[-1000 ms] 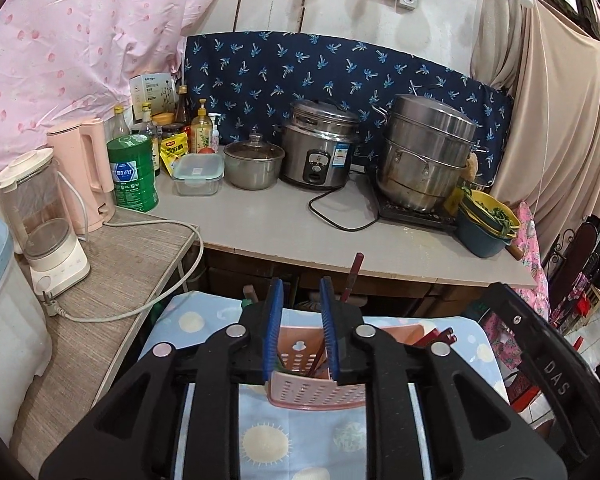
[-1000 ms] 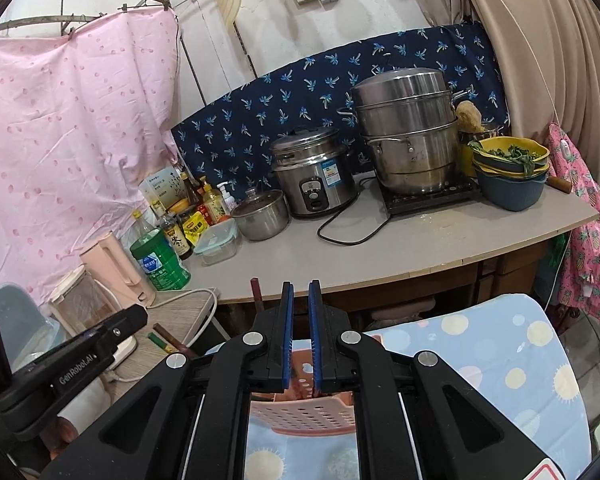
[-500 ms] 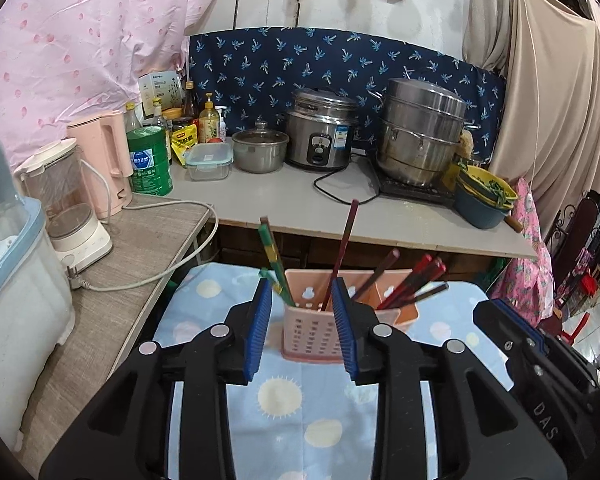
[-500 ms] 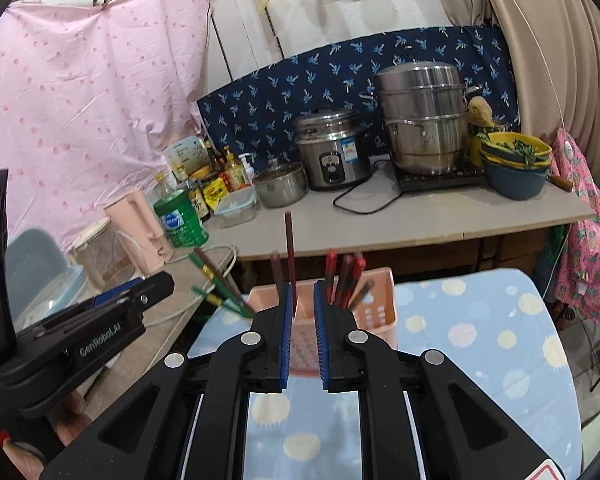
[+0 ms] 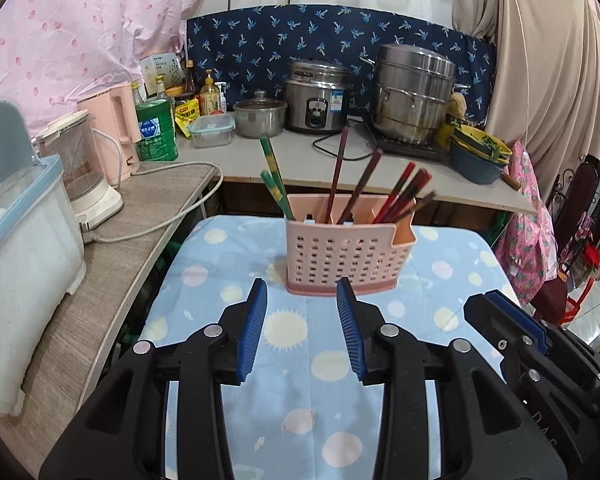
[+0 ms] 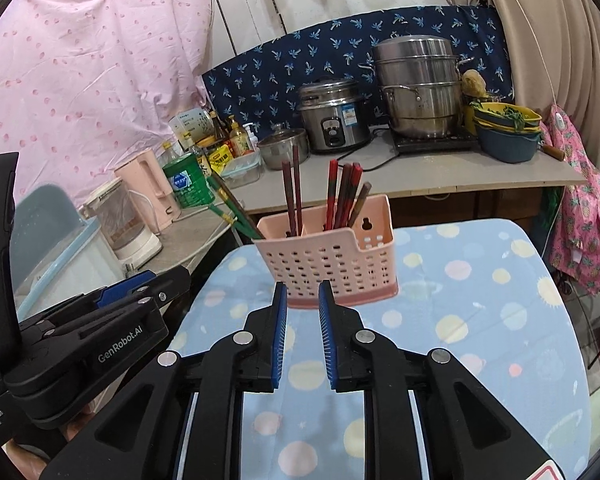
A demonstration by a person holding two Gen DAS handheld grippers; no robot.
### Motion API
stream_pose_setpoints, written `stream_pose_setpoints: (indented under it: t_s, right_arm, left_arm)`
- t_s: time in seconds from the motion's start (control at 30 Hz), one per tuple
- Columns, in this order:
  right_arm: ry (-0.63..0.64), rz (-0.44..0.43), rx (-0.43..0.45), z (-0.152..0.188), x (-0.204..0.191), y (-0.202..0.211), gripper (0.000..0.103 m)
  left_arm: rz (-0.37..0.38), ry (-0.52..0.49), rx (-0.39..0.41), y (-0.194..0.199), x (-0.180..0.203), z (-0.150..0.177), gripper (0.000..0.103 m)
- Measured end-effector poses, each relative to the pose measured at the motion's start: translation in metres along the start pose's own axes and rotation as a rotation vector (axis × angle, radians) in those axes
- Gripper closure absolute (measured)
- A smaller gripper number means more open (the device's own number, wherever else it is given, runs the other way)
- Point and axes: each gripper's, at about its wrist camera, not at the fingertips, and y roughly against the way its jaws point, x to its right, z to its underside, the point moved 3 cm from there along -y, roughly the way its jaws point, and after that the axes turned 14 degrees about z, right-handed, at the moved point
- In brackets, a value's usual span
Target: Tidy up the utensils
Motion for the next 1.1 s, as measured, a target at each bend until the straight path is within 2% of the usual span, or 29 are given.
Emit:
stream_pose_setpoints:
  t_s: [0.2, 0.6, 0.77, 0.9, 1.1]
  right_arm:
    - [0.024, 0.021, -0.024, 0.026, 0.002, 0.007, 0.084]
    - [0.057, 0.057, -0.078, 0.066, 0.008, 0.007, 0.077]
    - [0.064, 0.069, -0.081, 0.073, 0.011, 0.007, 0.07]
    - [0.068, 0.081, -0.087, 0.077, 0.013, 0.005, 0.068]
    - [0.071, 0.099, -0.094, 0.081, 0.015, 0.002, 0.064]
  left_arm:
    - [-0.006, -0.002, -0.029, 0.001, 0.004, 0.028, 0.068]
    - [-0.029, 0.018, -0.083, -0.003, 0.003, 0.066, 0.06]
    - [-0.048, 0.023, -0.086, -0.004, 0.004, 0.075, 0.045]
    - [-0.055, 0.029, -0.091, -0.005, 0.003, 0.079, 0.042]
    - [-0.087, 0.031, -0.087, -0.004, -0.001, 0.083, 0.031]
